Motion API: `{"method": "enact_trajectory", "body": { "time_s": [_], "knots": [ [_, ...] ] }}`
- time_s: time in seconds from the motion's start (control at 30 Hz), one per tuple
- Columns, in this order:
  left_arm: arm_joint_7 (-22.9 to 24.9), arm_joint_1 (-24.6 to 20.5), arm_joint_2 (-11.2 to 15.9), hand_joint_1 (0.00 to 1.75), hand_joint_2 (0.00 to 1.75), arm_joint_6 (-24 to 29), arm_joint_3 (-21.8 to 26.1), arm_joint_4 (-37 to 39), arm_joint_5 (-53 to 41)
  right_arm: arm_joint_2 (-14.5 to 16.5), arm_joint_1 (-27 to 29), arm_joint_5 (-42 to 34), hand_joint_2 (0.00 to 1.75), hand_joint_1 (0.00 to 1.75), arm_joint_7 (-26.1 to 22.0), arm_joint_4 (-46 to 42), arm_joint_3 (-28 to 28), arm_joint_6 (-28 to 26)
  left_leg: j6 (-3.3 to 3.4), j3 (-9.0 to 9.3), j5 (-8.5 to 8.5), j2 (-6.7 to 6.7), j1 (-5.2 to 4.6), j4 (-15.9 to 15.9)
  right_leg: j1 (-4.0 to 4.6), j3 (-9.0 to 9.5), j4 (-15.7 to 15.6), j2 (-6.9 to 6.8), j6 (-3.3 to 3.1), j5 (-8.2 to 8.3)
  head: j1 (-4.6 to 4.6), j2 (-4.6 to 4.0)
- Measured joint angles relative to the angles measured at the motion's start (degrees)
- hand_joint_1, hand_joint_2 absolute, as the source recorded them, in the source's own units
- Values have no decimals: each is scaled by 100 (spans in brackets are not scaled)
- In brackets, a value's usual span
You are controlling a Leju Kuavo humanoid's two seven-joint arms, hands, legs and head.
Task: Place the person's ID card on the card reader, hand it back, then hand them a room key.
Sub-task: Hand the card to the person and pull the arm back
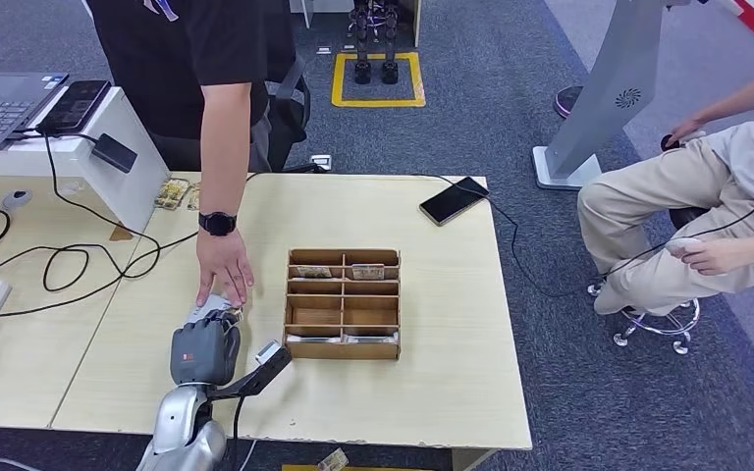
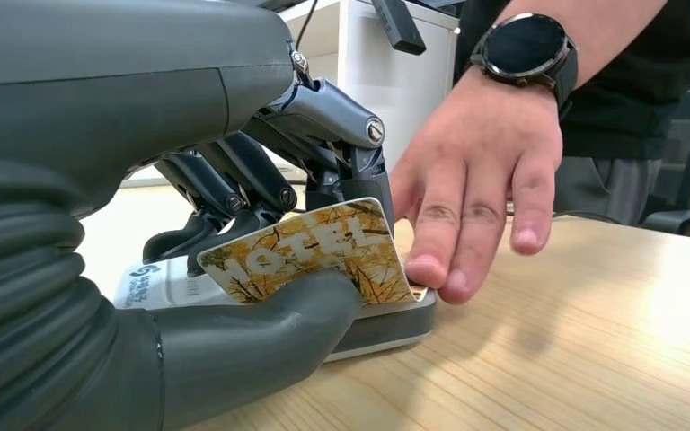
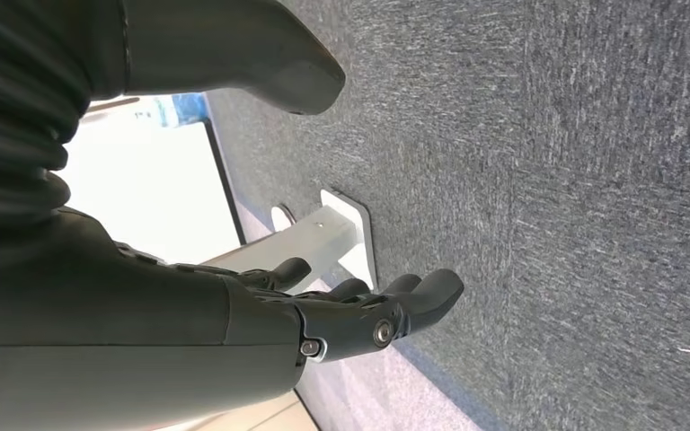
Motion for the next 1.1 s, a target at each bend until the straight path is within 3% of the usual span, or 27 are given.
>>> {"method": "enact_trajectory", "body": {
  "time_s": [0.27,0.4,0.5,0.6,0.7,0.83,1.1],
  "knots": [
    [-133,-80,97,175,175,1,-217,185,518,0,-31,19,175,0,-1,-1,-2,-5,-15,82,-15,-12,-9,-12,-7,68,0,-10,1,-29,0,0],
    [-907,30,-5,175,175,21,-99,11,1371,0,-32,18,175,0,-15,-1,-17,-26,-16,85,-15,-10,-9,-13,-7,75,1,-8,0,-29,-1,0],
    [-1774,137,-230,175,175,33,148,-156,2340,2,-28,17,175,0,-22,-1,-29,-44,-15,69,-14,-7,-9,-12,-7,56,2,-2,-1,-28,0,0],
    [-2210,194,-438,175,175,-4,350,-256,3033,2,-23,17,175,0,-25,-1,-50,-57,-13,40,-13,-2,-9,-11,-7,25,2,3,-3,-23,2,0],
    [-2623,246,-620,175,175,-399,438,-530,4728,18,-12,30,175,0,-17,-2,-91,-128,-12,19,-13,0,-9,-9,-7,0,2,6,-3,-22,0,0],
    [-2390,319,-785,175,175,-786,217,-1506,7670,80,4,97,175,0,7,-4,-141,-258,-11,-7,-14,5,-6,-7,-4,-28,2,11,-3,-20,1,0],
    [-2272,350,-746,175,175,-933,-574,-2849,8818,145,12,244,175,0,16,-4,-208,-282,-11,-30,-13,9,-4,-7,-5,-53,3,16,-4,-18,-7,0]
  ]
}}
